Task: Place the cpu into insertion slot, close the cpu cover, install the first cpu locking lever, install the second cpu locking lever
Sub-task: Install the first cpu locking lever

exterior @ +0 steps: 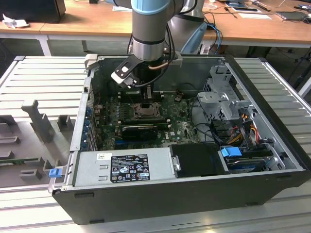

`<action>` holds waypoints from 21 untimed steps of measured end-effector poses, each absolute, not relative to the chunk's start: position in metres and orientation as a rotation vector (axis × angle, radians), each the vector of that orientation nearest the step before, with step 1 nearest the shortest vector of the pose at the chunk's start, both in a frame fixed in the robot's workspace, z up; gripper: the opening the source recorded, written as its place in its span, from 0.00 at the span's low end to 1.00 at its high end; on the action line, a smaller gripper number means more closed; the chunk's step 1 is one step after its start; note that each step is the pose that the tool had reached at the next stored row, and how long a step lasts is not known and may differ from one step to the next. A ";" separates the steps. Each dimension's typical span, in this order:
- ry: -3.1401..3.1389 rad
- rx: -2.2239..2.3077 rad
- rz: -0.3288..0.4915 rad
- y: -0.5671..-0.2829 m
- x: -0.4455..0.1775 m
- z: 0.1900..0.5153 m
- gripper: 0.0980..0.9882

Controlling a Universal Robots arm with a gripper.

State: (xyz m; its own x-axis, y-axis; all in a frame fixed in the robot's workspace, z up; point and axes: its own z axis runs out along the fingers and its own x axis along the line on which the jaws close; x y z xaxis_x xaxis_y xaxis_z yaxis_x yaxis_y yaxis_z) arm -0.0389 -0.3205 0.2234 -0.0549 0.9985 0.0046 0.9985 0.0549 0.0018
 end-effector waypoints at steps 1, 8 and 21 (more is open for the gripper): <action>-2.280 -2.158 -0.007 -0.321 -0.039 0.223 0.01; -2.281 -2.158 -0.006 -0.321 -0.039 0.228 0.01; -2.284 -2.161 0.001 -0.320 -0.039 0.243 0.01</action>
State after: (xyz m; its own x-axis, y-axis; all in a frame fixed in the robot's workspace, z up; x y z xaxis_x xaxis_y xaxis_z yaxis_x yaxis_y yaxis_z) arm -0.0393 -0.3204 0.2431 -0.0551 0.9985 -0.0027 0.9985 0.0551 0.0014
